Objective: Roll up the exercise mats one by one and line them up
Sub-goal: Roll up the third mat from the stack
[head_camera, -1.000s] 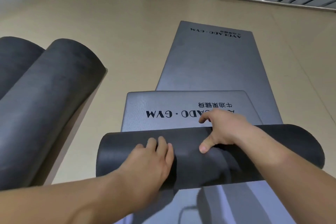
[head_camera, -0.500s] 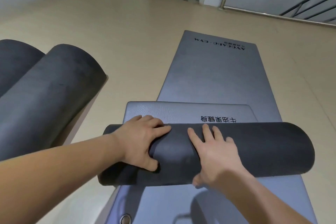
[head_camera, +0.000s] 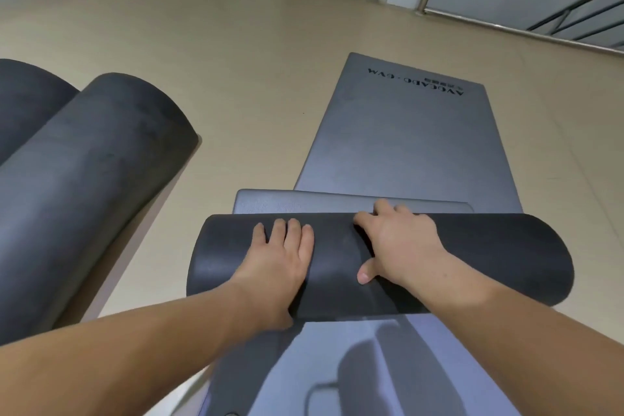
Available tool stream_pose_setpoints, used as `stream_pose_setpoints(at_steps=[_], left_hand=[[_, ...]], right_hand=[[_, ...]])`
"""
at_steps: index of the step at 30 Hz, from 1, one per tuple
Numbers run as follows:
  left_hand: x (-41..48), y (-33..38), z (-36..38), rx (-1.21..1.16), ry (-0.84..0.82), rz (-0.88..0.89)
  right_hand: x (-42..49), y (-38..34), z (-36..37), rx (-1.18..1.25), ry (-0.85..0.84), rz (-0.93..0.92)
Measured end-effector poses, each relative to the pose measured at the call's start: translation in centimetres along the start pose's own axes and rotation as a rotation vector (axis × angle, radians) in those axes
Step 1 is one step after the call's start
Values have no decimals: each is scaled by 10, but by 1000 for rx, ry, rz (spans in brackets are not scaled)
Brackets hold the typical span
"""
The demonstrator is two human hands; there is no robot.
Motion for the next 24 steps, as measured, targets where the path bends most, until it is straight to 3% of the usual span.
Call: stream_pose_setpoints(at_steps=[5,7,12,15,19,22,24], left_hand=[[16,-13,-10,-69,12,68],[16,-17,-19,-104,9,79],[-5,-3,-24,-89,-47,59],[-30,14,-27,-172,-132,62],[-68,43,-29,-367,-317,139],[-85,51,-23,-544,-428,186],[-78,35,-16,-679,-500,189]], right_hand=[[0,-5,4,167,-74,-31],[-5,-8,14,125,-88,-29],[-20,-18,54,-41,84,62],[-33,-18,61,-104,122,8],[-59,-5,57,-123,-54,-127],[-78,0,63,-51,-173,-226],[-87,7,61,56,-124,-240]])
Point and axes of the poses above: each hand's wrist, its own x-axis towards the middle knuckle, its own z-axis out of the palm, y = z × x, the point moved 5 cm from there along x, towards the middle knuckle, and after that the axes turned 13 degrees about -y, right-handed, at the moved point
